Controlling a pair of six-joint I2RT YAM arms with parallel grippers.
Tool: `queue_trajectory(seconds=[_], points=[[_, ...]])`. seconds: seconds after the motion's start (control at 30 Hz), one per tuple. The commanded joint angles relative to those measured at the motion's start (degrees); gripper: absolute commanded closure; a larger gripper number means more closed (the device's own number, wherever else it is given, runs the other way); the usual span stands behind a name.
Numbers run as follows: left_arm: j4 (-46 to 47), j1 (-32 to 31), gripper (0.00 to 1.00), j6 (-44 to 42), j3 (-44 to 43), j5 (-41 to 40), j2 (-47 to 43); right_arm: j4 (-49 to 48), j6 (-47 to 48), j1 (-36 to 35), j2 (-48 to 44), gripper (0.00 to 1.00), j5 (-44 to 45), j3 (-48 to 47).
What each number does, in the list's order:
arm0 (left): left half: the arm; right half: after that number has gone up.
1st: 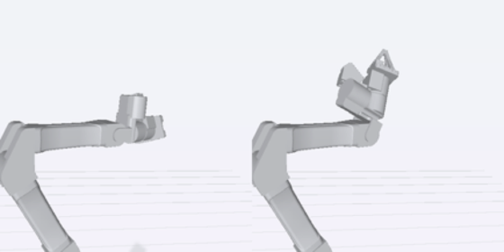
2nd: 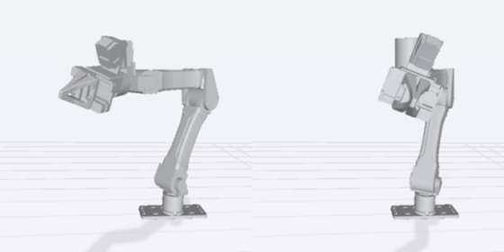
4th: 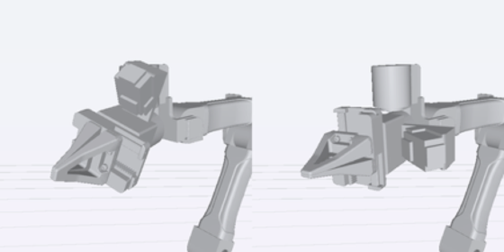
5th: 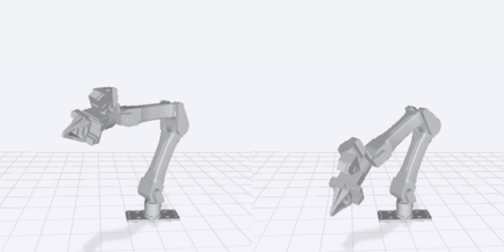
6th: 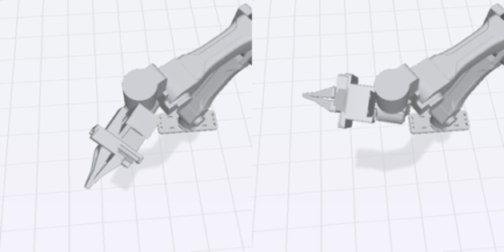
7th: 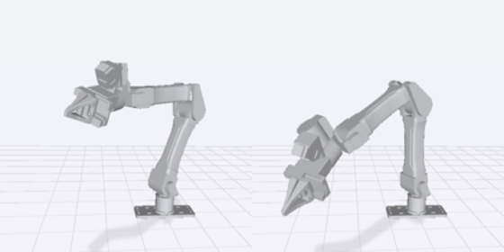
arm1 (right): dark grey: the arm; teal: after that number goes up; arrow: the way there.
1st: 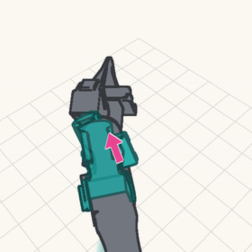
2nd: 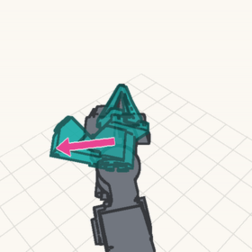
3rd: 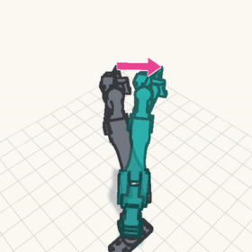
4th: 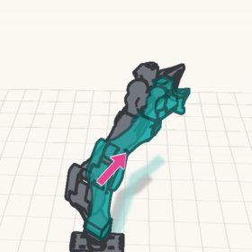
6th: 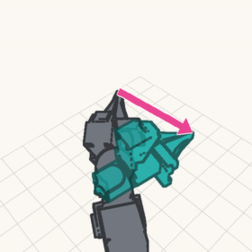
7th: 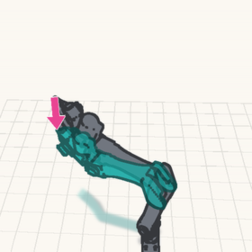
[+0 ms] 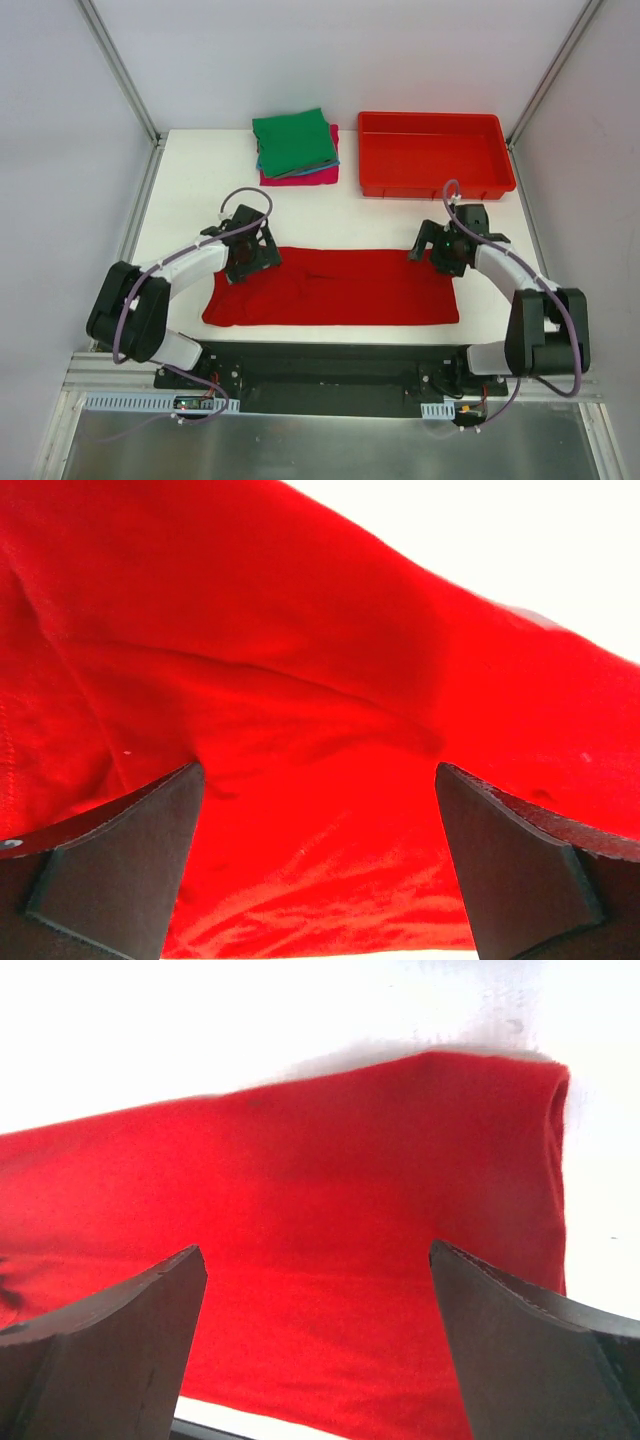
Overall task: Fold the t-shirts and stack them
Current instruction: Rotate the tshirt 70 degrees
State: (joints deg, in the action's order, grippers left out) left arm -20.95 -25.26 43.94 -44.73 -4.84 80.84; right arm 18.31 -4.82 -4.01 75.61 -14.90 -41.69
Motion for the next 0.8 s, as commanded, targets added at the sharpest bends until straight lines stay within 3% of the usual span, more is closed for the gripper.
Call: queue_trajectory(seconds=[0.0,0.13,0.3,0.6,0.77], points=[[-0.2,4.2,0.01,3.1,-2.2,-0.8,4.7,-0.4,-1.2,0.0,6.4,0.04,5.9,-4.9],[0.0,8.6,0.01,2.1,-6.5,1.6,12.8,1.6,-0.9,-0.1,9.6,0.04,6.5,-4.9],[-0.1,14.3,0.01,0.6,-15.5,3.7,21.3,2.5,-2.5,-1.3,5.3,0.04,5.6,-0.1],[-5.7,21.6,0.02,-0.1,-35.2,0.5,33.8,9.0,-3.6,-15.6,-2.2,0.04,-4.3,5.0],[-8.3,24.2,0.01,-3.1,-45.2,1.2,40.3,4.4,-4.4,-21.5,-2.4,0.04,-8.8,7.6]])
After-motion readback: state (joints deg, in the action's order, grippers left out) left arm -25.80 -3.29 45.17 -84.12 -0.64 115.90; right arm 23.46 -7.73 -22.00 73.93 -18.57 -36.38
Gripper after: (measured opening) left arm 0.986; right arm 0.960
